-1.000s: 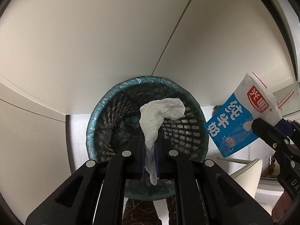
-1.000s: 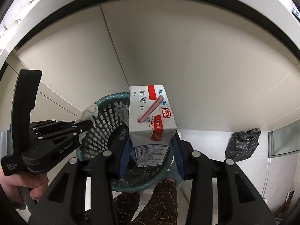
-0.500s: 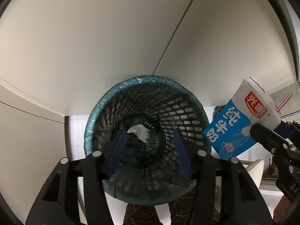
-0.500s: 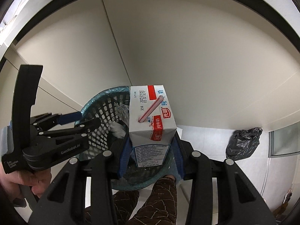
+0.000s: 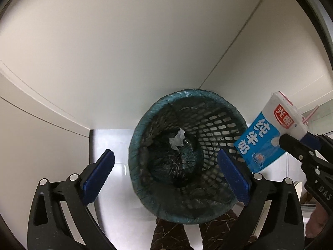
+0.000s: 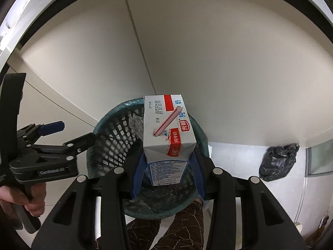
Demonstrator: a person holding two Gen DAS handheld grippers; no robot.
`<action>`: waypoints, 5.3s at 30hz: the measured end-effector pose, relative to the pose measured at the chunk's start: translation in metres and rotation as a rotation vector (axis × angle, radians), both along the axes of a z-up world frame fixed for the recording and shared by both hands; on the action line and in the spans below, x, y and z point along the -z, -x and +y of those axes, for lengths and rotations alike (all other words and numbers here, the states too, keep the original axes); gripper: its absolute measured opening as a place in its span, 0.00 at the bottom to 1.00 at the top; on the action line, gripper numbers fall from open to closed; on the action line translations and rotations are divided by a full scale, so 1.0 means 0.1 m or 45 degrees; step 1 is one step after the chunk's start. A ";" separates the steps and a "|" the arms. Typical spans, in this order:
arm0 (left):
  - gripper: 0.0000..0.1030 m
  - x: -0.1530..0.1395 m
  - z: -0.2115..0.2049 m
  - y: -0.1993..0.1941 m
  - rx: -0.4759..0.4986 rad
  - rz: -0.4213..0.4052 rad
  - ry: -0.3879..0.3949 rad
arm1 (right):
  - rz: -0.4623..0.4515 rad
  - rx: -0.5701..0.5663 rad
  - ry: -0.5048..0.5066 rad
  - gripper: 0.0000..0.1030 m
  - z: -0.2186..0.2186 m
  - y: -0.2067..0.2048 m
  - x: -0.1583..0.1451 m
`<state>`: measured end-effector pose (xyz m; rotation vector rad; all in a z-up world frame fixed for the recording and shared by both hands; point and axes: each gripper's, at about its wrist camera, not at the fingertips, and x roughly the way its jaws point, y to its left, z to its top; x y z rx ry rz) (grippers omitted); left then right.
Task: Collect trash
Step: 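Open the left tool to drop the tissue while the right tool drops the carton, then raise both tools back toward the counter, then grasp the clear plastic bag with the left tool while the right tool grasps the white pill bottle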
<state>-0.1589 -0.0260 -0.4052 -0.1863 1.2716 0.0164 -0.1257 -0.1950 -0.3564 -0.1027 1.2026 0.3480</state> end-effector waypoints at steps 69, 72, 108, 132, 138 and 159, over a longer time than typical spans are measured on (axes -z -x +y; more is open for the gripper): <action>0.93 -3.34 0.30 -0.15 -0.058 -0.433 -0.057 | -0.581 0.234 -0.095 0.92 -0.53 -0.04 -3.25; 0.93 -3.42 0.33 -0.22 -0.052 -0.447 -0.061 | -0.601 0.233 -0.081 0.92 -0.54 -0.11 -3.36; 0.93 -2.91 0.62 -2.29 -0.243 -0.198 -0.147 | -0.470 0.198 -0.062 0.85 -0.97 -2.57 -3.11; 0.92 -2.10 0.93 -2.92 -0.345 0.017 -0.184 | -0.227 0.291 -0.018 0.69 -1.02 -3.85 -2.45; 0.91 -2.07 0.95 -2.97 -0.357 0.005 -0.203 | -0.179 0.318 0.017 0.69 -0.98 -4.04 -2.30; 0.15 -2.20 0.81 -3.04 -0.310 0.047 -0.137 | -0.063 0.422 0.035 0.42 -1.03 -4.21 -2.12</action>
